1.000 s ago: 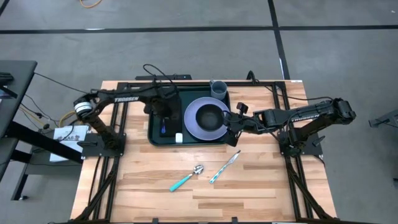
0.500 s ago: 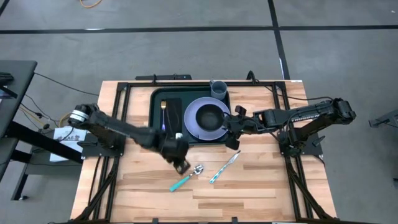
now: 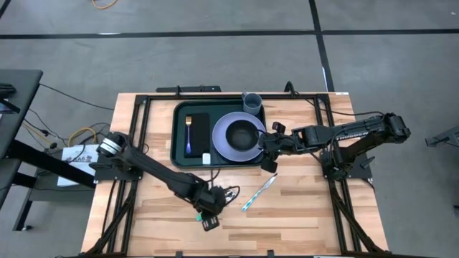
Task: Set up tray
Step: Put the spoon on the napkin beside the fork on the serving tray
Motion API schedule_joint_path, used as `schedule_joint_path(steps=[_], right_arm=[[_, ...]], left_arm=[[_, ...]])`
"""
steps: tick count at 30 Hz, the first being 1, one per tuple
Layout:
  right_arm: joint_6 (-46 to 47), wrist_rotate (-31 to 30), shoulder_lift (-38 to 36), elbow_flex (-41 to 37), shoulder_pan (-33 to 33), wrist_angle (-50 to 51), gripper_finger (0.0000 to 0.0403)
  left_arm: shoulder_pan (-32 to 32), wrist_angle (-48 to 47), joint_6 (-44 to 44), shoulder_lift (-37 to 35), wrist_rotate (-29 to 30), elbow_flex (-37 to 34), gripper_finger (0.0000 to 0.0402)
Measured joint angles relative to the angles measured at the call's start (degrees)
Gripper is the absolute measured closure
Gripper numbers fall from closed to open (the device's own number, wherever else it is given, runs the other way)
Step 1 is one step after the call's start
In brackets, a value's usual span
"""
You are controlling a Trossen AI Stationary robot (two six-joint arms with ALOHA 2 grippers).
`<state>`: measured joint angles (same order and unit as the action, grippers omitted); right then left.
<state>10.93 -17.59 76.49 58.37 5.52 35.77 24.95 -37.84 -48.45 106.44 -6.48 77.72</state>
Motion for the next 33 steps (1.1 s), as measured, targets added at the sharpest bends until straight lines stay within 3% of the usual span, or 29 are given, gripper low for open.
schedule_joint_path(steps=[6, 14, 33], right_arm=[[0.82, -0.01, 0.0, 0.0, 0.0, 0.19, 0.0343], [1.1, -0.01, 0.0, 0.0, 0.0, 0.27, 0.0343], [1.19, -0.03, 0.0, 0.04, 0.0, 0.59, 0.0343]], left_arm=[[-1.41, -8.33, -6.62, 3.25, 5.02, 1.25, 0.0282], [-3.27, -6.29, -9.22, 4.1, 3.74, 0.69, 0.0241], [-2.85, -1.83, -6.67, 5.32, 5.05, 0.69, 0.0237]])
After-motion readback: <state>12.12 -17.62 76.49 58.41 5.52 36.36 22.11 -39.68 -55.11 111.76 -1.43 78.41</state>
